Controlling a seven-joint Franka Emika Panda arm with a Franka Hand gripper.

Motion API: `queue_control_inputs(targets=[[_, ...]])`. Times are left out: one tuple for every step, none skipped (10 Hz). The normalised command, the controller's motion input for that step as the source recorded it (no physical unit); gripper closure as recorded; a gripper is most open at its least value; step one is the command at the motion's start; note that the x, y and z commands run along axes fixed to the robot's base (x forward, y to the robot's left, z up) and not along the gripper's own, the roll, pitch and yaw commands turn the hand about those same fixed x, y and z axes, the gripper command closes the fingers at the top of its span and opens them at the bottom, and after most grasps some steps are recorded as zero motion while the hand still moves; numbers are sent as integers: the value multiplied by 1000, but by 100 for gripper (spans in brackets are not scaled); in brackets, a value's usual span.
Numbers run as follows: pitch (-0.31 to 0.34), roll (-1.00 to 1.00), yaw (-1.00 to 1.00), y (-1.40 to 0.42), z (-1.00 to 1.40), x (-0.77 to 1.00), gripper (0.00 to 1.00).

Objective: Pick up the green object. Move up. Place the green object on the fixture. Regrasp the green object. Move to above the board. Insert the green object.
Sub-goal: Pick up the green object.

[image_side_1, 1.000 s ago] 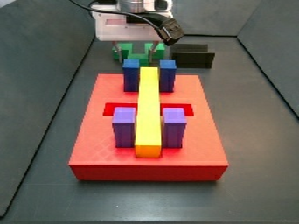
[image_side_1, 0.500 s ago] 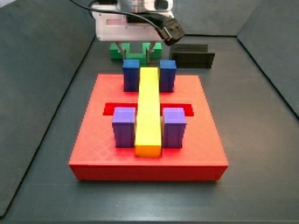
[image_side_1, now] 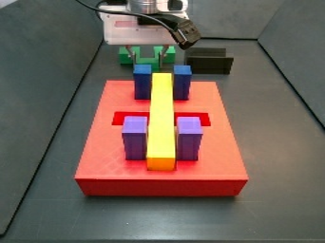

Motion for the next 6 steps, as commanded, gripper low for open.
queue_control_inputs(targets=[[0, 0, 0, 0, 0, 0, 100], [0, 0, 0, 0, 0, 0, 100], [0, 0, 0, 0, 0, 0, 100], [0, 0, 0, 0, 0, 0, 100], [0, 0, 0, 0, 0, 0, 100], [0, 0, 0, 0, 0, 0, 100]])
